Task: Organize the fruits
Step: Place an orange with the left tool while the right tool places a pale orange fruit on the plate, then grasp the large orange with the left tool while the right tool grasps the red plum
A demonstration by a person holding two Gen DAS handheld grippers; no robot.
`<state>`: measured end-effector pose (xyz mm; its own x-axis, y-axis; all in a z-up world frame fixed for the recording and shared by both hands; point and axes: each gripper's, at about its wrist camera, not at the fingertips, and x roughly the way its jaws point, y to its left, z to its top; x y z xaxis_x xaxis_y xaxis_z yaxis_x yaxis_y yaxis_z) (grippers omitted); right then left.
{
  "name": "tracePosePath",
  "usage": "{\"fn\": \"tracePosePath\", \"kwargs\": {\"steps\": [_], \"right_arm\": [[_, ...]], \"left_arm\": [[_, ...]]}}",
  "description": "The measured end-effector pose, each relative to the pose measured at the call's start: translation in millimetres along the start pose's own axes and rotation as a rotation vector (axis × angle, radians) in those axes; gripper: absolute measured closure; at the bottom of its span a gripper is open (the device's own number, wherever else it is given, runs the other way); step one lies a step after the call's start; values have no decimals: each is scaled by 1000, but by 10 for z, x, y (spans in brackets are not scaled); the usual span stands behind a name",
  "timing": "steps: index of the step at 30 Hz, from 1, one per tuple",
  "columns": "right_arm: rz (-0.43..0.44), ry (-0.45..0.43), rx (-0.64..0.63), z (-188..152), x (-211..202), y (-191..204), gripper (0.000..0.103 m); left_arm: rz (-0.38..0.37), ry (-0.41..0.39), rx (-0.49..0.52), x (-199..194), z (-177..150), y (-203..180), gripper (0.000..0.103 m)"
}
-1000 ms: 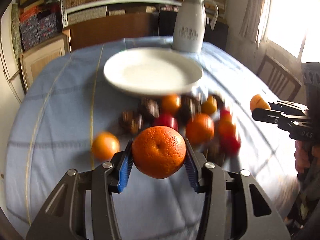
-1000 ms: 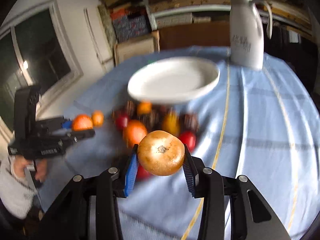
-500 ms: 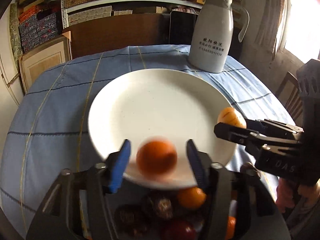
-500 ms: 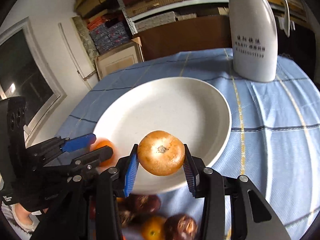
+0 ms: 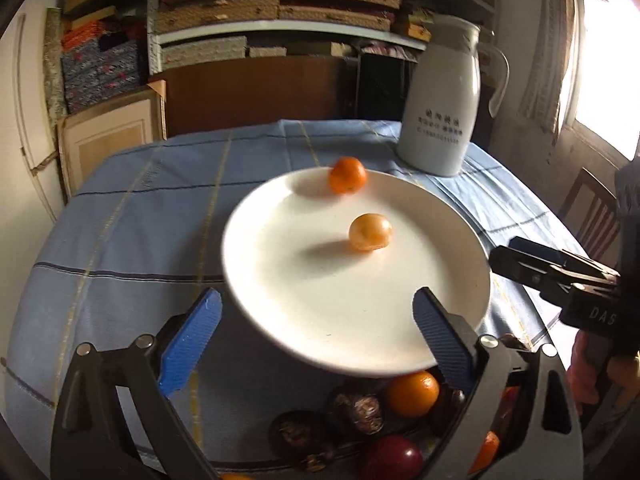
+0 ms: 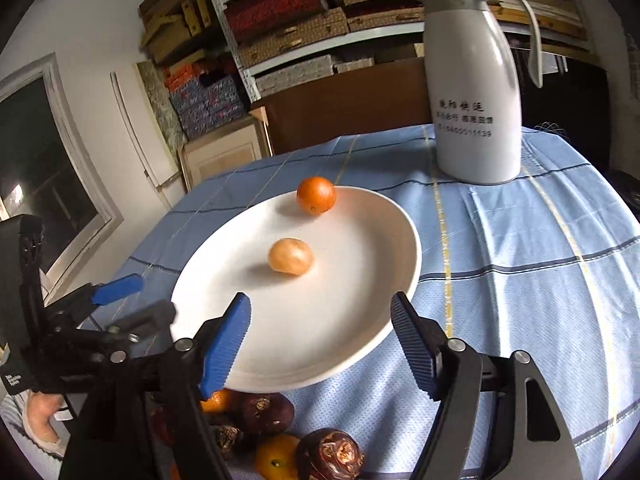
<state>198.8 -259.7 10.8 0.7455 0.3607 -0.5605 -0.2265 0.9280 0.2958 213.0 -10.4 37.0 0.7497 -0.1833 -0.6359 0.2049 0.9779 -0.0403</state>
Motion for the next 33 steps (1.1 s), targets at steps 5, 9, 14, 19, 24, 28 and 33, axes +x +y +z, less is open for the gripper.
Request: {"fn": "tracePosePath", "kwargs": {"steps": [5,9,14,19,24,28,33], "right_arm": [[-18,-34,6,-103,-215,-26,17],[2,-58,28,-278,-477,-34,13],[-7,-51,22,-575,-688,-24,6],[7,-101,44,-690,-908,-53,6],[38,-94,85,-745,-952,-116,6],[43,-76,63,-759,-925,-69,6],[40,-67,59,-764,-908,-49,6]], "left_arm": [[32,-20,-34,-249,-276,130,7],[72,-20,-95,-499,-616,288,6],[63,-3,-176,-732,-983,465,5],[46,34,-216,-795,-1152,527,5],[53,113,-194,-652,-1195,481,5],[54,160,-200,-551,-1202,486,5],[66,163,-189,-478,-1149,483,5]]}}
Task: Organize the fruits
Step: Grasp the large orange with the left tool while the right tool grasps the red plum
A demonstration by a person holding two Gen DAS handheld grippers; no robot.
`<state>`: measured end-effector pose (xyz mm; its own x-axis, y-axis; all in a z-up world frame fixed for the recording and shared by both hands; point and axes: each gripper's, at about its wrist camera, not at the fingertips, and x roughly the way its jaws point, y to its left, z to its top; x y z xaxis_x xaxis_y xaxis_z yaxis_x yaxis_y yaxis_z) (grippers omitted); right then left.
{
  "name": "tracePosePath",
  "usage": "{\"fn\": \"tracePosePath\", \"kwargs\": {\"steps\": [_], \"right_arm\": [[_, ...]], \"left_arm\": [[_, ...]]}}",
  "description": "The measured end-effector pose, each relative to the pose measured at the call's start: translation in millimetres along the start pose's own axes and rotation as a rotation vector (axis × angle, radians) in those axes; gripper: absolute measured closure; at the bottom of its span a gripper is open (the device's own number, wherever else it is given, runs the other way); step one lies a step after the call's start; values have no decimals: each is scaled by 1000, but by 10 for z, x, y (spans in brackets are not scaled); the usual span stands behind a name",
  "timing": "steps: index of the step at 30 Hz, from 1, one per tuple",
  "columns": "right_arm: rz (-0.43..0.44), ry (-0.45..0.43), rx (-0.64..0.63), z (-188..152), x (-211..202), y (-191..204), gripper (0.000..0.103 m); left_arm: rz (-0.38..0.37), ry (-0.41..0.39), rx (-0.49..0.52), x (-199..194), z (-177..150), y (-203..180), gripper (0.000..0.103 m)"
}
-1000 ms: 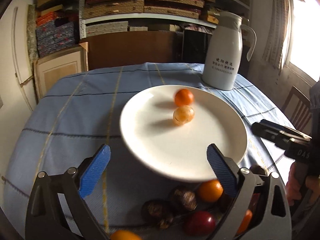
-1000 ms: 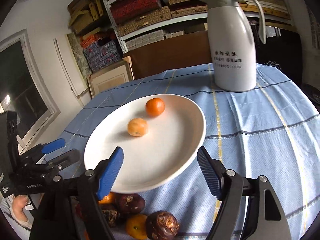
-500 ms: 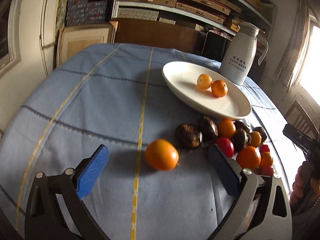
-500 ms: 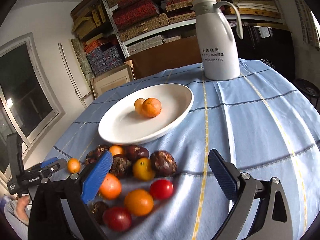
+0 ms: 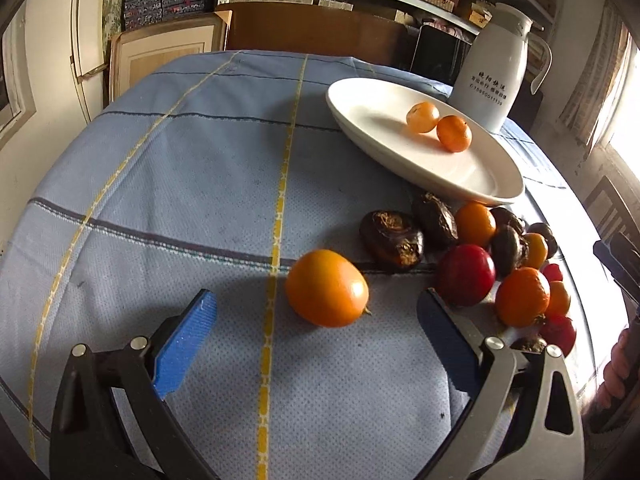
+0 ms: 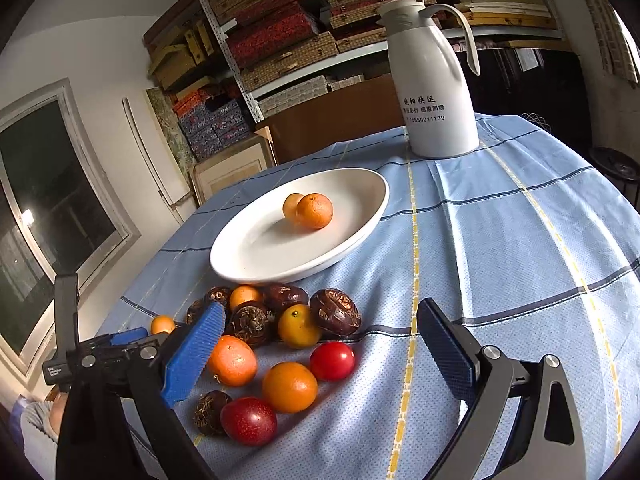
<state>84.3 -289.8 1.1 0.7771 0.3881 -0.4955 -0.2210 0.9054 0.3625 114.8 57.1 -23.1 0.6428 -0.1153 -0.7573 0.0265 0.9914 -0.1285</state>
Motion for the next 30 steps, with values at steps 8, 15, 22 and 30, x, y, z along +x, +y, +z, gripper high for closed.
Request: {"fn": "tracePosePath", "kwargs": {"steps": [8,15,22,30], "right_arm": [[42,21,-33,-19,16,69,6],[115,62,-53,-121,-36,156,15],[181,232,-55,-446,-81,257,53],[130,303,-131,-552,20,477,64]], "left_arm": [[-33,23,35,87,57,-70,41],[-70,21,25,97,64,-48,62],[-86,14,28,80,57,-53,63],[-87,15,37,85,56,-70,63]]}}
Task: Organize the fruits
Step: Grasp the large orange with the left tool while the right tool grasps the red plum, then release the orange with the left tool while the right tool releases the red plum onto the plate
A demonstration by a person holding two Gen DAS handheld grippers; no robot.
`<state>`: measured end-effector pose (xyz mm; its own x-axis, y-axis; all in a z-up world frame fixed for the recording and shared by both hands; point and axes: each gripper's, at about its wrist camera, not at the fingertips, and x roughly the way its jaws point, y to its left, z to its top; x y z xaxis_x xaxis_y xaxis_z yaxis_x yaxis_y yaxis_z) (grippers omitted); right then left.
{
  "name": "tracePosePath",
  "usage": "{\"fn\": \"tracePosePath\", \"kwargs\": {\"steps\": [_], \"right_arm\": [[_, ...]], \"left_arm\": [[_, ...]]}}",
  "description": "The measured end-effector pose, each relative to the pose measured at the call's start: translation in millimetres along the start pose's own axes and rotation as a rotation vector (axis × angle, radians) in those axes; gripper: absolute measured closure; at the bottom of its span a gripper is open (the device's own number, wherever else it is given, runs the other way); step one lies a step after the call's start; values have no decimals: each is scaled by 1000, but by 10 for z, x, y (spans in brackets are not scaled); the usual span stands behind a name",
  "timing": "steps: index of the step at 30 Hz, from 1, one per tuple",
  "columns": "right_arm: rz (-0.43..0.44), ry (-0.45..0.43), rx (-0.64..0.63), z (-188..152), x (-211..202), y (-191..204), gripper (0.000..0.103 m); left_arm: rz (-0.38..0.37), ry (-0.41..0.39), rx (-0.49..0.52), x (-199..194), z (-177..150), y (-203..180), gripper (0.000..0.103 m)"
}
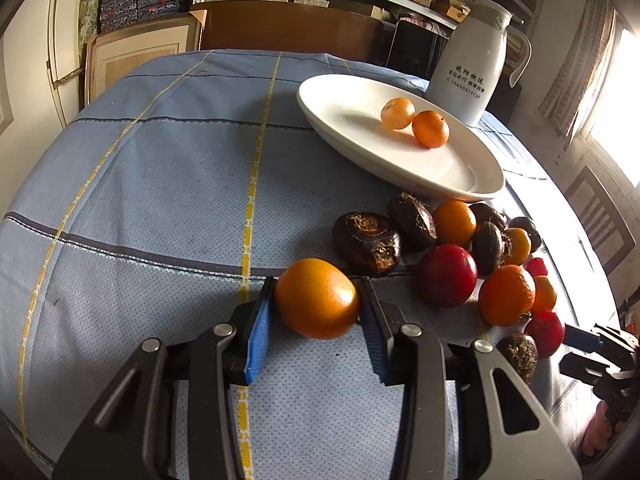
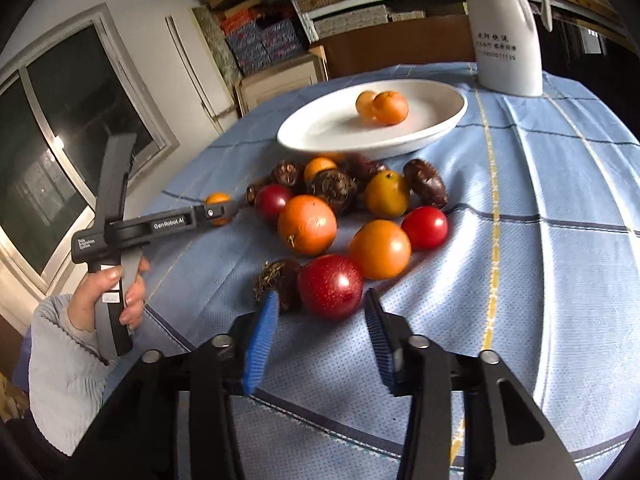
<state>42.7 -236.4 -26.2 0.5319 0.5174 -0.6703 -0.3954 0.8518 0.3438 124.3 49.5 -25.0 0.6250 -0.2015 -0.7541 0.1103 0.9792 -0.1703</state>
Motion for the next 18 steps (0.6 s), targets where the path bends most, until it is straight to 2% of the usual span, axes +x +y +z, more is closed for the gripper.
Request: {"fn": "tracePosePath", "kwargs": {"steps": [4,6,9,18], "right_arm": [[-4,11,42,42,63,-54,63],[19,57,72,51,165,-105,62],[33,62,89,63,208,-129,62],[99,-11,111,49,75,-182,66]], "left_arm": [[-2,3,9,1,-8,-14,63],[-4,4,12,6,-6,-19,63],[-6,5,18,8,-7,-30,63],[-27,-34,29,-73,-21,-65,63]]}}
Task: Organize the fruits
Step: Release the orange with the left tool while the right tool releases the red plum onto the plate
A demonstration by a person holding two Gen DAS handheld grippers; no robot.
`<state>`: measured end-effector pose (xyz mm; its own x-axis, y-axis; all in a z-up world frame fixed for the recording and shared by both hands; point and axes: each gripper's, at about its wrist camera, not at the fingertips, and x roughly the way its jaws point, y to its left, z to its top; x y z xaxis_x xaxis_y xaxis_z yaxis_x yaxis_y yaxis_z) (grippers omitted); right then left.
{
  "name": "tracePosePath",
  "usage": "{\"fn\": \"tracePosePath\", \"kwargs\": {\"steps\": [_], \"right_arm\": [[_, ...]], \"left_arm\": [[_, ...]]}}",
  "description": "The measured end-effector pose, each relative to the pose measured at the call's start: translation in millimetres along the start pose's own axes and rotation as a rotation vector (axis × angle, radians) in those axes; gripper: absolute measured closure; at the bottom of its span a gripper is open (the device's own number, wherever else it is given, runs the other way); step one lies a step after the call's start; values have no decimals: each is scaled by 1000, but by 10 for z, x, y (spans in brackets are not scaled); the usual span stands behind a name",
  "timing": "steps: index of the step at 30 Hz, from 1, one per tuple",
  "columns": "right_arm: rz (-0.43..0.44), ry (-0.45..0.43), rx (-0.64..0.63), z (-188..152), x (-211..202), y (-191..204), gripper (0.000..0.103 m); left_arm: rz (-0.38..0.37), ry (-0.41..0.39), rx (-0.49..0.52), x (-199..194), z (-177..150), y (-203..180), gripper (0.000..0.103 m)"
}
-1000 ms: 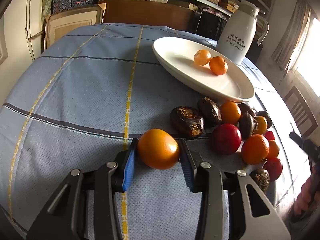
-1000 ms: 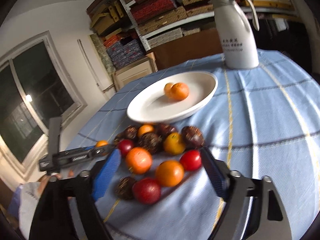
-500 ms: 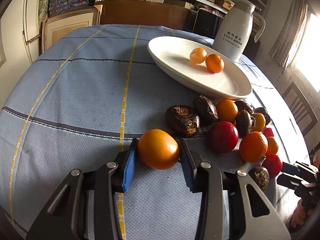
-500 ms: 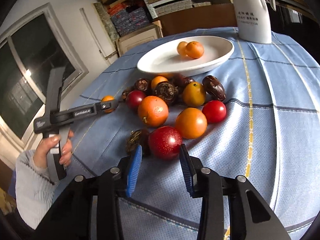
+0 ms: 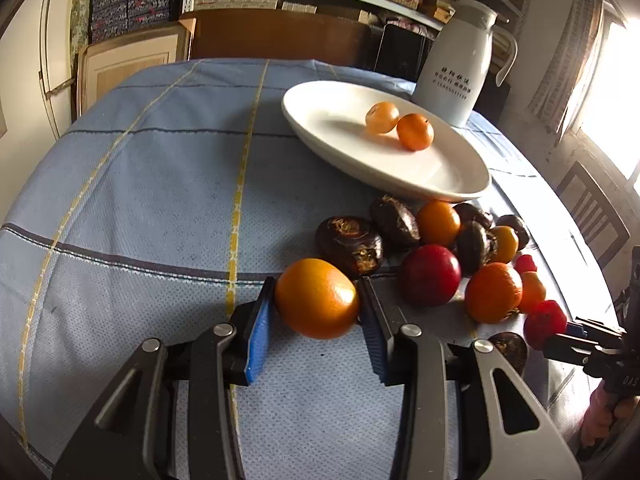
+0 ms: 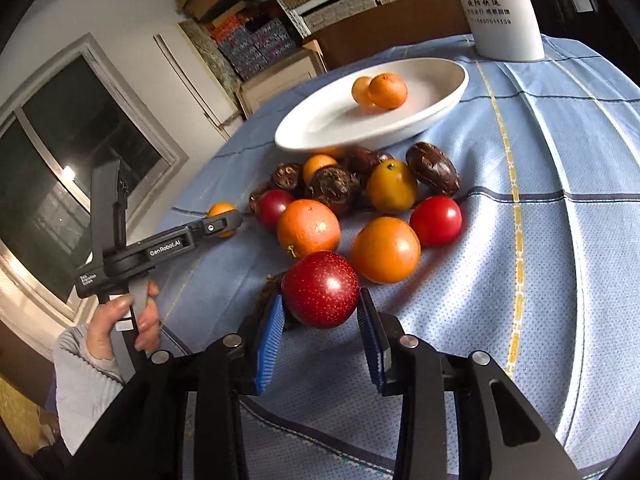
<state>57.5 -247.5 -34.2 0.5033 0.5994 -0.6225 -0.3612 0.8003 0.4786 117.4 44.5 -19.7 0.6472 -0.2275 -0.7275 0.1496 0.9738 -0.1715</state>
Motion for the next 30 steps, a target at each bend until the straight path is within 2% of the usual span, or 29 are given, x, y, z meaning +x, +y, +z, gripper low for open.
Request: {"fn": "tracePosePath", "kwargs": {"steps": [6,12,18,22,25,29,30], "right_arm": [[18,-55,17,29,-126,-44,66],[-11,-106,-8,416,-215,-54,66],[-59,-156,-19,988,-115,-121,66],[-94,-145,-18,1271,149,-265,66],[-118,-136,-25,1355,319,-328,66],[-130,-106,-46,1391,537,-342,63],[-127,-111,-46,1378,548,-340,62]], "left_arm": [[-45,-49,10,-148,55,-105,63],[-70,-89,66,-186,467,-360,63],[-79,-87,69,104,907,-491,63],[-66,-56,64,424,1025,-500,63],[-56,-28,91,617,1046,-538,63],[-53,-31,97,705,1064,-560,62],[-61,-33,94,710,1076,-559,54]]}}
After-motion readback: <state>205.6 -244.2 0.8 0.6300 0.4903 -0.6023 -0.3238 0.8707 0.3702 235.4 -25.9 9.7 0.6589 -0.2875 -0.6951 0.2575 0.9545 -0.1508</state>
